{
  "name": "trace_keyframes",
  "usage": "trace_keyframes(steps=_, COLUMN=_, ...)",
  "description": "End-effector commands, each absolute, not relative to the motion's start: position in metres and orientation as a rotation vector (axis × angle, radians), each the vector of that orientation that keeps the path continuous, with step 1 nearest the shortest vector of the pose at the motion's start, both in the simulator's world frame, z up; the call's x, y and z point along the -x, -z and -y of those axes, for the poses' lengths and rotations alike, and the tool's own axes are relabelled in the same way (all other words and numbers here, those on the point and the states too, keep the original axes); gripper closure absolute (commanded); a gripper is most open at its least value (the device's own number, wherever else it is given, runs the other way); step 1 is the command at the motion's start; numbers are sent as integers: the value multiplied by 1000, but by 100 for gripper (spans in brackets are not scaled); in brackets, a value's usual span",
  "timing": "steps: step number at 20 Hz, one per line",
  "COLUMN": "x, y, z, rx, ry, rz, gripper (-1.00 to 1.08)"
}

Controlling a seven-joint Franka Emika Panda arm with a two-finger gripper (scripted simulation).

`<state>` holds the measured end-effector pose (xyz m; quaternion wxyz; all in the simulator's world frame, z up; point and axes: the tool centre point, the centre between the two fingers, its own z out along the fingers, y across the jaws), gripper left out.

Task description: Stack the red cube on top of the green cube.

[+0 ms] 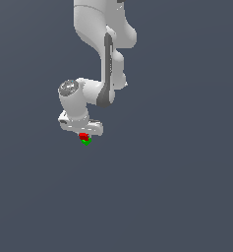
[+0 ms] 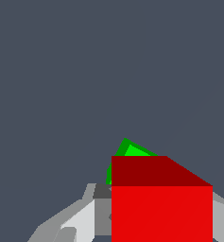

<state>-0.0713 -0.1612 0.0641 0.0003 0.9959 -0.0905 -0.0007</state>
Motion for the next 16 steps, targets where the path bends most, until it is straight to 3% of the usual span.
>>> trace_keyframes(steps=1, x=71, y=-62, z=166, rx=-3129, ry=0, rz=281, gripper=108)
trace_keyframes(steps=6, x=70, y=-63, z=164, rx=-3129, ry=0, rz=281, gripper=108)
trace_keyframes(steps=7, x=70, y=-63, z=164, rx=-3129, ry=0, rz=281, gripper=-92)
trace_keyframes(steps=16, x=70, y=-63, z=164, rx=-3129, ry=0, rz=281, gripper=-92)
